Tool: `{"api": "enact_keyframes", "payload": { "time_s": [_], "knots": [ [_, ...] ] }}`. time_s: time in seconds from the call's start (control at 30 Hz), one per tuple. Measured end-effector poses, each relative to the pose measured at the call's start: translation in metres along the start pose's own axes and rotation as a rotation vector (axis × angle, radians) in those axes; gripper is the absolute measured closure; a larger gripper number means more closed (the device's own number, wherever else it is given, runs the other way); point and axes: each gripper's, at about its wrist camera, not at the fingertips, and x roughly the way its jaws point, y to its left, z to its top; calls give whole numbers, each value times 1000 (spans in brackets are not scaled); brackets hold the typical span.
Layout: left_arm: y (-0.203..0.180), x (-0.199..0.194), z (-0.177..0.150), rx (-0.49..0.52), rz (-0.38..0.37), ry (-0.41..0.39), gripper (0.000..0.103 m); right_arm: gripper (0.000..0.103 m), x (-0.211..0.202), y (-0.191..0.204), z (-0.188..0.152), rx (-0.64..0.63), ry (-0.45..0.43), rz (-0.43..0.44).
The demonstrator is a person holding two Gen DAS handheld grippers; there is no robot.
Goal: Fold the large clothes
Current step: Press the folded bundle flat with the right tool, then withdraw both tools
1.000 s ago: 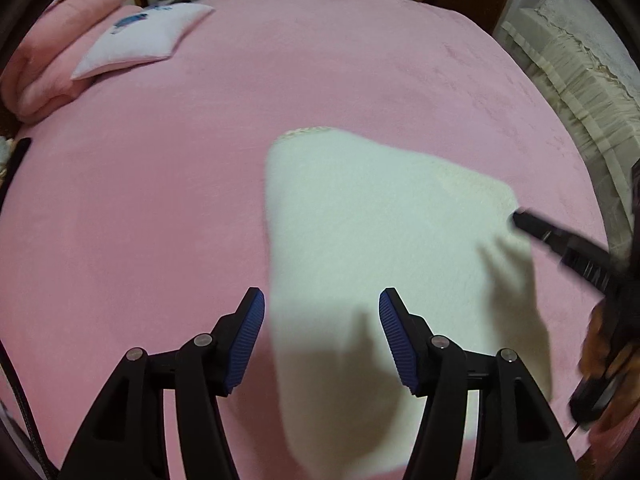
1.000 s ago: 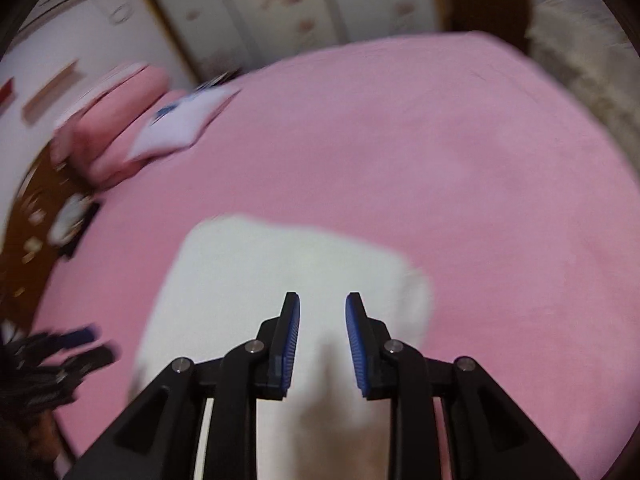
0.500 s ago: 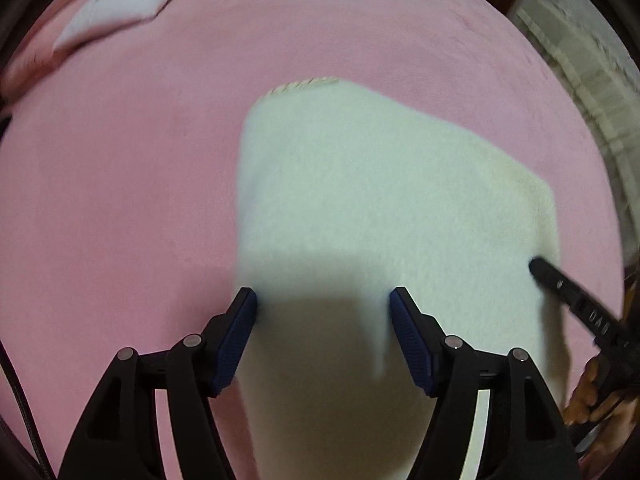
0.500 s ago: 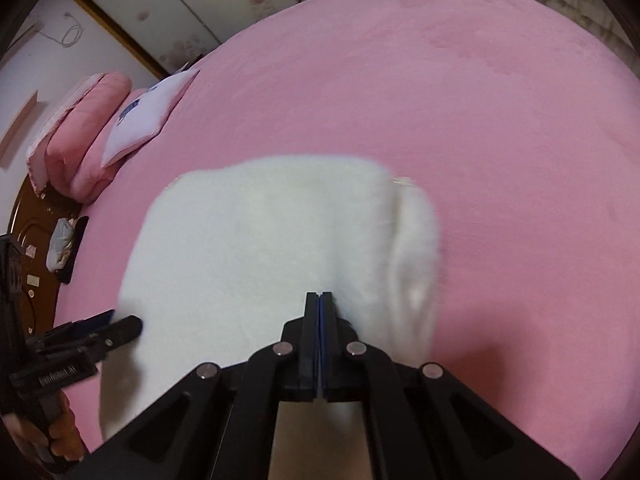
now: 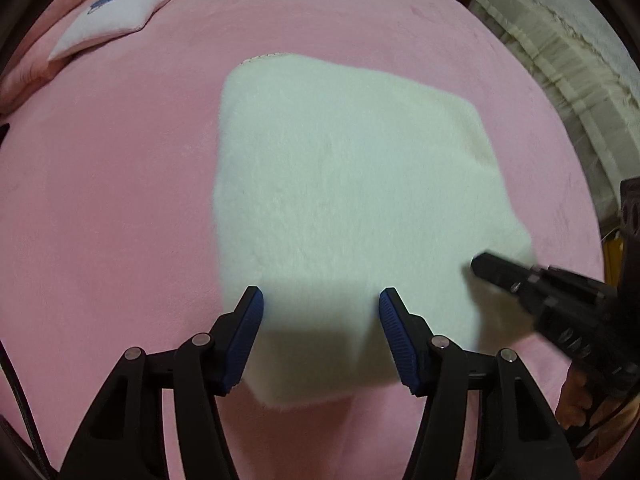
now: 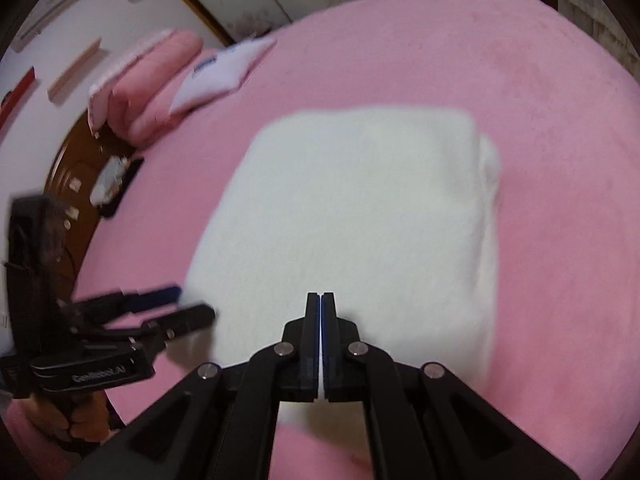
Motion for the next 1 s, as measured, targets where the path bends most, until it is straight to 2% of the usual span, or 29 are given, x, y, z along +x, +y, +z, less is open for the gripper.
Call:
{"api": "enact_keyframes", "payload": {
  "time_s": [0.07,0.13,0.27,0.37,0.43,0.53,0.57,0.6,0.63,0.67,0.7,0.73,0.77,0.8,0.87,0.9,1.0],
  "knots": [
    [4,4,-8,0,18,30,44,103,9,-2,-19,11,29,-78],
    [13,11,-18,-28,15,62,42,103,1,-12,-34,69,-3,-99],
    [33,2,-37,-119,-36,27,41,103,-30,-38,-57,233,-46,-144],
    [33,-11,-55,-144,31,9,41,100,-51,-38,-72,268,-41,-142],
    [21,-20,-66,-150,72,24,41,100,-51,-29,-79,260,-12,-188],
    [13,-27,-73,-152,80,35,40,96,-45,-9,-88,230,56,-213],
    [8,-38,-90,-151,85,38,37,93,-49,-8,-94,230,71,-220],
    [6,-41,-87,-147,96,47,35,90,-52,-2,-98,235,80,-226],
    [3,-44,-87,-144,111,56,34,81,-57,4,-103,243,82,-227],
    [0,-47,-86,-139,122,59,34,64,-64,11,-108,253,84,-229],
    [-1,-51,-86,-135,126,63,34,54,-66,16,-106,259,87,-229],
    [-2,-56,-85,-129,129,81,33,39,-70,22,-104,268,93,-234],
    [-3,-59,-83,-126,126,96,33,34,-75,27,-102,277,94,-239],
    [-1,-60,-75,-126,122,103,32,34,-81,31,-100,286,94,-244],
    [0,-73,-72,-134,129,111,14,33,-90,41,-95,297,96,-251],
    [-5,-76,-75,-139,134,108,10,32,-90,43,-84,298,99,-253],
    [-5,-99,-73,-140,145,87,8,22,-104,54,-76,272,101,-258]
  ]
}}
